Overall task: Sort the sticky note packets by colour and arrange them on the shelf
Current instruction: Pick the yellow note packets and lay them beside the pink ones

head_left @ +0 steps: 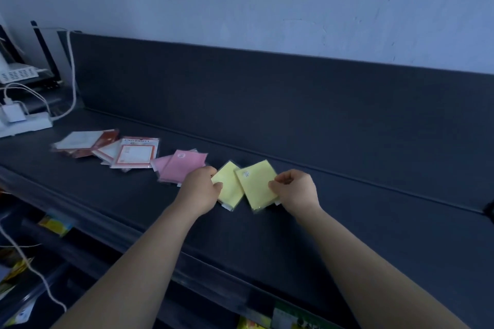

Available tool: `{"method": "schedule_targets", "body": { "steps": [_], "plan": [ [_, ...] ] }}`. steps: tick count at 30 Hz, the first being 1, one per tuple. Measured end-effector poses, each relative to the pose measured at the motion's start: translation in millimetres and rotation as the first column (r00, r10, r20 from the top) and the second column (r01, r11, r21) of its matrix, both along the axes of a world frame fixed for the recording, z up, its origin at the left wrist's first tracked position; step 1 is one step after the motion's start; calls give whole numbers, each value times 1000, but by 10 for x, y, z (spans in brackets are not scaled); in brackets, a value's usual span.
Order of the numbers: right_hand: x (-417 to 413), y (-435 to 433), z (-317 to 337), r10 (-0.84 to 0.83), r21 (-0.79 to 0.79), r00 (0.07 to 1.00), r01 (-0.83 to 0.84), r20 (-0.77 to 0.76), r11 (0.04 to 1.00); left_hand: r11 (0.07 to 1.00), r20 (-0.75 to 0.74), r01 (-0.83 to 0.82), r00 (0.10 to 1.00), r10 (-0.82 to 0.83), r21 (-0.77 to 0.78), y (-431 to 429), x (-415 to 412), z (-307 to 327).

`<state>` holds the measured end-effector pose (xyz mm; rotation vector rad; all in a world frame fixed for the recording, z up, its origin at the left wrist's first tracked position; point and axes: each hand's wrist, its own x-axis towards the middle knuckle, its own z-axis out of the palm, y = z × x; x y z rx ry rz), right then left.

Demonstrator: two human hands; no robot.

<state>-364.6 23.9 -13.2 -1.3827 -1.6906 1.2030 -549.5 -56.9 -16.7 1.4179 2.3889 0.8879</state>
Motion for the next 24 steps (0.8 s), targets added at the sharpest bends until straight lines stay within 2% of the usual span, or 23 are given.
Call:
{"method": "schedule_targets", "body": {
  "steps": [5, 9, 15, 20, 24],
  "plan": [
    [-230, -60, 71, -38, 99, 944, 6, 327, 995, 990, -173, 130, 975, -137, -51, 73, -226, -16],
    [-422, -161, 65, -59, 113, 908, 12, 416, 994, 967, -305, 247, 918, -254, -63, 47, -321, -32],
    [-541, -317, 55, -139, 201, 833, 35, 535, 979, 947, -284, 315, 903, -322, -70, 34, -438, -14],
    [-447, -480, 135, -193, 332, 819, 4, 540, 943, 923, -332, 377, 882, -334, 72, -55, -371, 147],
    [-238, -638, 180, -285, 464, 786, -2, 548, 886, 865, -401, 465, 840, -364, 189, -93, -167, 261]
  ]
}}
